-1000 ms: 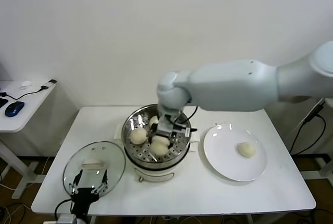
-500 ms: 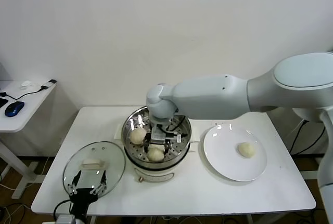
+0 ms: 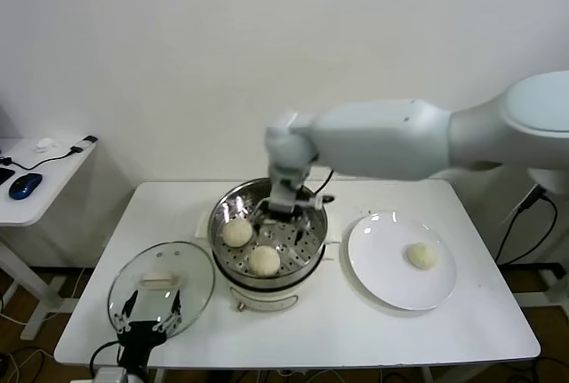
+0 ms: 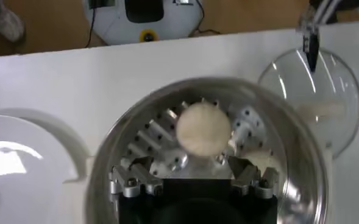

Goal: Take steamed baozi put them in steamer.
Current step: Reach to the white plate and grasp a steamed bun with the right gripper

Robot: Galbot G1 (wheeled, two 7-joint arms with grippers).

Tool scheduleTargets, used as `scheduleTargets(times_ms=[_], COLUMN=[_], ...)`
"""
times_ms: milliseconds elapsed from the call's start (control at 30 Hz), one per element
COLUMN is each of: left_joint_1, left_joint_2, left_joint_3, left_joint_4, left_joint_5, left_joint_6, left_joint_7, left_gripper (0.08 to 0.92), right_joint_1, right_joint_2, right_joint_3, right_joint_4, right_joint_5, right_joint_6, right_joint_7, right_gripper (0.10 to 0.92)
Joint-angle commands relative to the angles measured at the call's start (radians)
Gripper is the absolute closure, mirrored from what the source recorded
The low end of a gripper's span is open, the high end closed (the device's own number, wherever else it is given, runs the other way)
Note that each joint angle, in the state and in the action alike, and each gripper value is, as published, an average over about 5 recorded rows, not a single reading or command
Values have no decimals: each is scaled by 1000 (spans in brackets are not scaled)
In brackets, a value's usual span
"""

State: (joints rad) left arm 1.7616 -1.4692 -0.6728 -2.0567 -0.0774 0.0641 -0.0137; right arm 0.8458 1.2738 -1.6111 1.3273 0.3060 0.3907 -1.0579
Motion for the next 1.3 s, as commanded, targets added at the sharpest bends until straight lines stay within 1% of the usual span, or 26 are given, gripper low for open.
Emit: scheduleTargets(times_ms=[33, 133, 267, 400, 467, 567, 667, 1000, 1300], left_joint_1=[0, 0, -2, -8, -12, -16, -15, -13, -5], left_joint_2=[-1, 0, 1, -1, -2, -3, -6, -15, -14], left_joint_3=[0, 0, 0, 0, -1, -2, -2, -6, -12], left_joint_4=[2, 0, -1, 0, 4, 11, 16, 29, 39], left_joint_5=[0, 0, -2, -6, -6, -3, 0, 4, 7], left_joint_6=[0, -1, -2, -2, -1, 0, 1, 0, -4], left_joint_7=[0, 0, 0, 0, 1, 2, 3, 2, 1], left_gripper=[177, 177, 177, 177, 177, 177, 177, 177, 177], right_joint_1=[156, 170, 110, -18, -100, -226, -336, -522, -598], right_joint_2=[-261, -376, -523, -624, -646, -655, -642, -584, -535], right_joint_3=[-140, -210, -252, -209, -158, -62, 38, 182, 233], right_joint_4=[-142, -163, -127, -94, -100, -137, -189, -282, -336], right_joint_5=[218, 215, 220, 218, 176, 85, 32, -4, -28], right_joint_6=[-129, -257, -399, -493, -518, -534, -544, -557, -556], right_joint_7=[-46, -40, -19, 30, 50, 68, 78, 88, 96], right_gripper=[203, 203, 202, 203, 203, 203, 203, 203, 203])
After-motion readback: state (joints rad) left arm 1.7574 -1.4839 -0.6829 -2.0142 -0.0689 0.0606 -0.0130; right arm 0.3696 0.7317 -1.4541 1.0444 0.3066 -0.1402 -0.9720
